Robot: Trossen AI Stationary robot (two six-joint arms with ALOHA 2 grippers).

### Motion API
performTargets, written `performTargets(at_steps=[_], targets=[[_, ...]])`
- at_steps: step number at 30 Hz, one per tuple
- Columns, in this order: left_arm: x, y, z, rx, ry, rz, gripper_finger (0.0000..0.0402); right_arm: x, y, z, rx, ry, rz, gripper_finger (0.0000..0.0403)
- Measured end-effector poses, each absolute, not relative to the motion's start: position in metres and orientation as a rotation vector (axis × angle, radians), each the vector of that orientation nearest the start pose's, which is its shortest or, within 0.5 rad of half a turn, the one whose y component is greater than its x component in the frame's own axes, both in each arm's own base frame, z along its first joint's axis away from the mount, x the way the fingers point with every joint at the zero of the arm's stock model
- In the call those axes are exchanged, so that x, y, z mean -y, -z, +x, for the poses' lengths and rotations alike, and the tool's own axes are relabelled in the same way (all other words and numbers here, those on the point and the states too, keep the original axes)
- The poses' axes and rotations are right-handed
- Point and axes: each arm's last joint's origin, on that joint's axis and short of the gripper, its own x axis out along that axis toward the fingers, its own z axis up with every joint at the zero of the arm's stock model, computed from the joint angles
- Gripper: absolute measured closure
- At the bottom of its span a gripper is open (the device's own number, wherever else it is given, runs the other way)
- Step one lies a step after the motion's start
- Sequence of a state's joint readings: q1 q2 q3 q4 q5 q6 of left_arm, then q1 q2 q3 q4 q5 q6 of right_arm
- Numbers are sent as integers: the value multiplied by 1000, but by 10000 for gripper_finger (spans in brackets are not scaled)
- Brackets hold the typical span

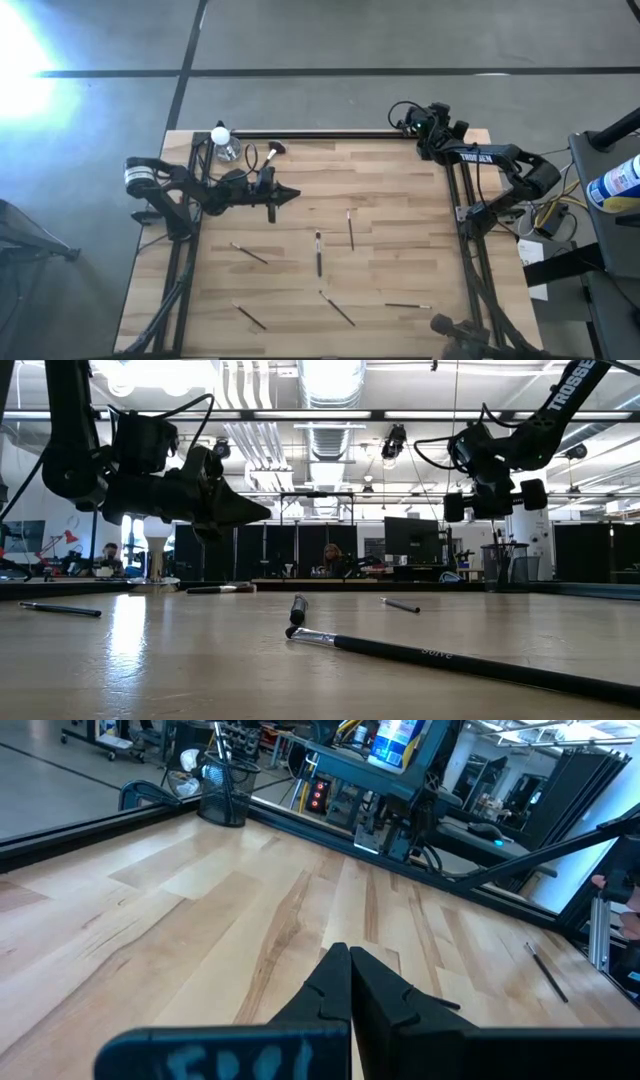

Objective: Put items in baskets/containers
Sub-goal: Put the foundation brush into the mesh organizer

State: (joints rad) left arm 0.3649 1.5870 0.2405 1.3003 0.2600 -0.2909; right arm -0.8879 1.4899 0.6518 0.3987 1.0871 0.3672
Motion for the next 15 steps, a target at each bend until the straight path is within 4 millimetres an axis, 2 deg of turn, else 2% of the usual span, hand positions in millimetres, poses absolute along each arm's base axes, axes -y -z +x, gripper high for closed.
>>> performTargets(at_steps=[15], targets=[[-76, -138, 220, -28, -111, -310, 402, 234, -187, 158, -234, 1977, 222, 394]])
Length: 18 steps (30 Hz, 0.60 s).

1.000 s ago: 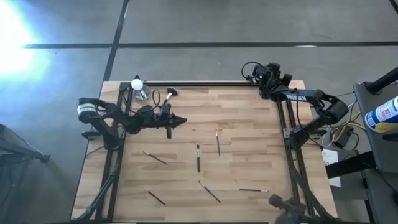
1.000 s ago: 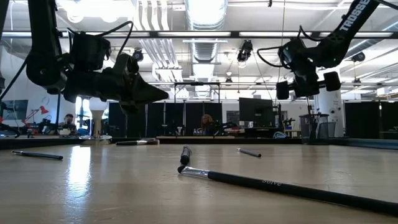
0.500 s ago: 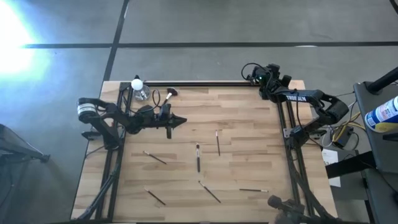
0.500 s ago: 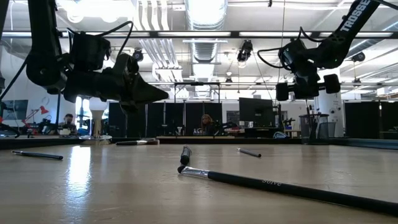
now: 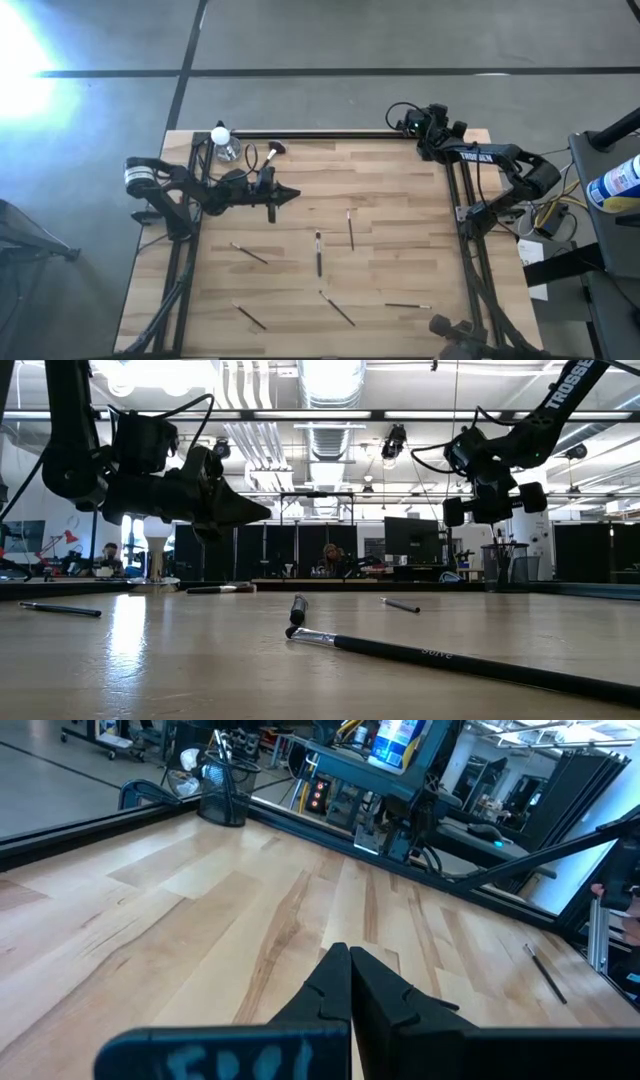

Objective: Put items in baskets/containers
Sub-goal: Put the foundation brush into the mesh organizer

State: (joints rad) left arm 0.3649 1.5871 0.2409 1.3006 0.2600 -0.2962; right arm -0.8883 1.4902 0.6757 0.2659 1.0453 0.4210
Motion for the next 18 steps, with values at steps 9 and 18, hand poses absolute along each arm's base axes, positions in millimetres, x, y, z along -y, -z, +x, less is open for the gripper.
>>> performTargets(at_steps=[9, 18], targets=[[-76, -138, 220, -28, -111, -310, 402, 233, -186, 157, -250, 1983, 270, 394], [-76, -138, 220, -28, -111, -310, 402, 233, -184, 159, -263, 1930, 305, 351]])
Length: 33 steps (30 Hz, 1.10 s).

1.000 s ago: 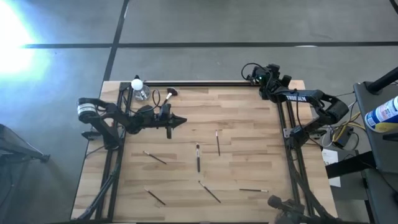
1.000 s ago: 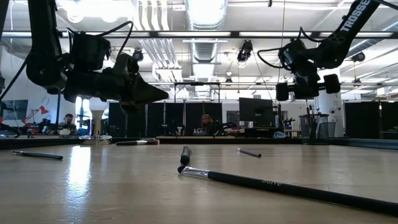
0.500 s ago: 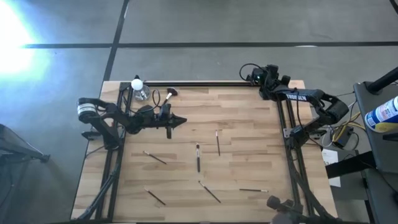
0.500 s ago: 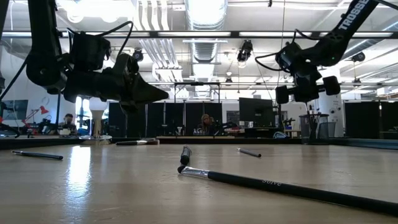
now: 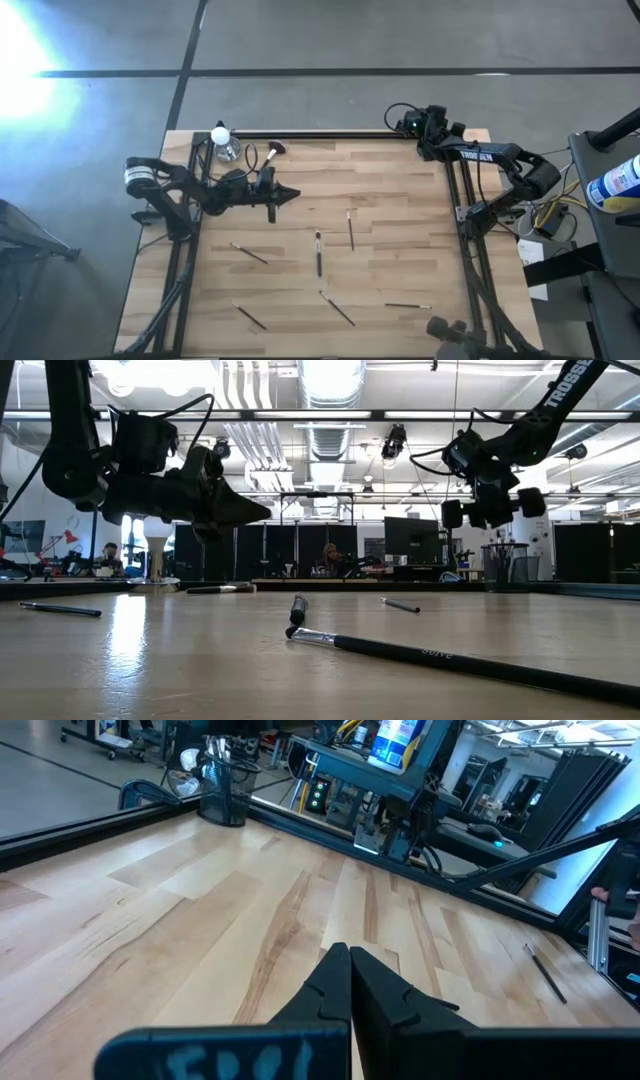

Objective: Put items in baskets/containers
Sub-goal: Put the foundation brush into the mesh organizer, then put the blush brush into the mesh organizer

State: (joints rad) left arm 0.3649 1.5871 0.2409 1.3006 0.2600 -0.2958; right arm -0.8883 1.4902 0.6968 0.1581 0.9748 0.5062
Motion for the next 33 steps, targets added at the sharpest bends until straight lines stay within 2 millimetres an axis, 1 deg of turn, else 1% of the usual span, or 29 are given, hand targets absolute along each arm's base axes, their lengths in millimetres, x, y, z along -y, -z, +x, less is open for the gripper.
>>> performTargets(at_steps=[5, 8, 10, 12, 15, 18, 20, 23, 26, 30, 33], targets=[[-76, -138, 220, -28, -111, -310, 401, 231, -189, 158, -260, 1889, 329, 313], [-76, -138, 220, -28, -111, -310, 401, 227, -199, 157, -234, 1839, 355, 298], [-76, -138, 220, -28, -111, -310, 401, 221, -209, 155, -217, 1787, 375, 296], [-76, -137, 220, -32, -111, -308, 402, 213, -220, 154, -222, 1709, 396, 303], [-76, -136, 220, -48, -115, -305, 402, 194, -234, 153, -285, 1573, 396, 331], [-77, -136, 220, -48, -116, -303, 401, 169, -245, 159, -339, 1429, 357, 374], [-77, -135, 220, -49, -117, -303, 401, 149, -248, 167, -351, 1340, 330, 388], [-77, -135, 220, -50, -117, -304, 402, 119, -247, 179, -362, 1198, 300, 393], [-77, -135, 220, -53, -118, -309, 402, 90, -239, 191, -364, 1076, 264, 394], [-77, -132, 220, -83, -123, -333, 402, 57, -223, 203, -326, 931, 236, 394], [-75, -131, 223, -101, -119, -412, 402, 40, -207, 205, -317, 847, 229, 394]])
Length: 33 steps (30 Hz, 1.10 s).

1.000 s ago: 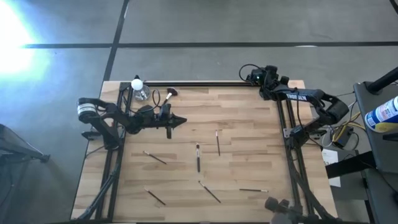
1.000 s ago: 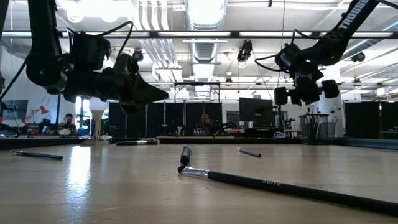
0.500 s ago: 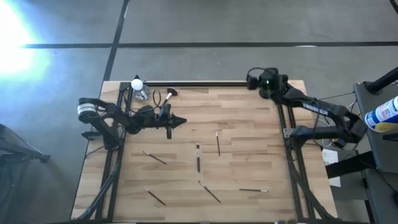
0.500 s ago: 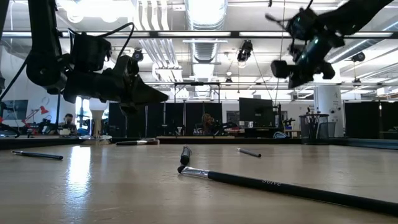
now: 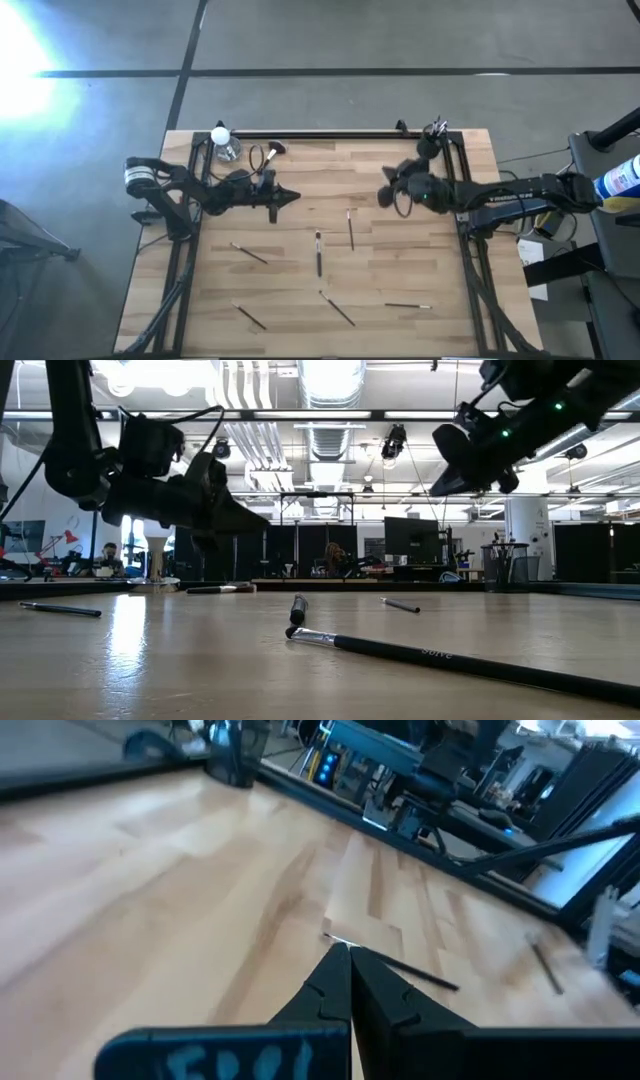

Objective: Put items in baskets/containers
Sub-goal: Put the blush brush into the mesh organizer

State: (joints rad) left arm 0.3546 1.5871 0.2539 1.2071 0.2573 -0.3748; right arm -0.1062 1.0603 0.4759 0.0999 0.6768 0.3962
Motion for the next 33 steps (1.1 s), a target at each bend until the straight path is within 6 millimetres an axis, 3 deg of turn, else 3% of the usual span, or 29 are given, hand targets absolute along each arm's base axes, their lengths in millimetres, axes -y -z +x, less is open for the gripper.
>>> performTargets(at_steps=[3, 9, 16, 22, 29, 33], targets=[[-63, -131, 233, -142, -141, -464, 402, 30, -193, 202, -311, 803, 235, 394], [-21, -134, 272, -349, -303, -440, 402, 26, -172, 192, -241, 776, 253, 394], [13, -158, 301, -667, -536, -591, 383, 21, -155, 181, -226, 741, 249, 394], [27, -175, 311, -609, -557, -786, 318, 18, -155, 180, -233, 720, 226, 394], [34, -169, 315, -582, -610, -910, 261, 17, -157, 182, -243, 706, 179, 394], [42, -161, 332, -607, -623, -920, 252, 17, -157, 181, -244, 708, 175, 394]])
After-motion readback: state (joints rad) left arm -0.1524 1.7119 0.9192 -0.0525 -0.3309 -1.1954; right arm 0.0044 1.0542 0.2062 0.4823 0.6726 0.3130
